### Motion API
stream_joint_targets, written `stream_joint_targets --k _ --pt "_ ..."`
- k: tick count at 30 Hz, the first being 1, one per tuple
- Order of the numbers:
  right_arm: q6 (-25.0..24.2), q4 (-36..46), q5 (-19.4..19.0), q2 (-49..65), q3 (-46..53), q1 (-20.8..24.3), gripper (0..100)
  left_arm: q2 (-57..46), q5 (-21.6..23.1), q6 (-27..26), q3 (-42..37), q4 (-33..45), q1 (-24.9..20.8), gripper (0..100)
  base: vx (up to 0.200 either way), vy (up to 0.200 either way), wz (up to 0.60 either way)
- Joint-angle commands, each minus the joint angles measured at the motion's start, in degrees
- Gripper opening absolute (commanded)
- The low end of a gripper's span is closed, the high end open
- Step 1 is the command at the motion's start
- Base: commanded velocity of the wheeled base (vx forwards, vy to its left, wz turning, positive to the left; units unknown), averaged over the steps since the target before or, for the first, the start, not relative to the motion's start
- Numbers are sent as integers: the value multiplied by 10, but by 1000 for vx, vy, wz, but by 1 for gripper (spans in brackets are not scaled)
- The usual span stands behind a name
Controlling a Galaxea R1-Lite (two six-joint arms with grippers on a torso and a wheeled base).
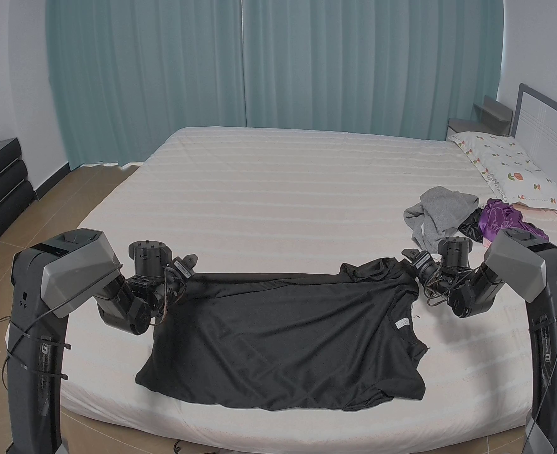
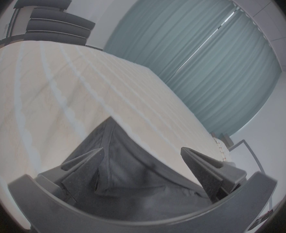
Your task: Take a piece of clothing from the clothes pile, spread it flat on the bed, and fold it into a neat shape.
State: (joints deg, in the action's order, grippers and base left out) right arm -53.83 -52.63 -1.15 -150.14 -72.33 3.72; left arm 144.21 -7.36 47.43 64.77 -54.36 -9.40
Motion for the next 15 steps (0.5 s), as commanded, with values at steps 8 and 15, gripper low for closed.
stream_joint_targets --k 8,15 --pt "0 1 -1 -2 -1 2 100 20 2 -56 -12 16 -19 100 0 0 0" --pt "0 1 0 -2 -1 3 100 22 -5 -61 -13 16 -21 100 0 0 0"
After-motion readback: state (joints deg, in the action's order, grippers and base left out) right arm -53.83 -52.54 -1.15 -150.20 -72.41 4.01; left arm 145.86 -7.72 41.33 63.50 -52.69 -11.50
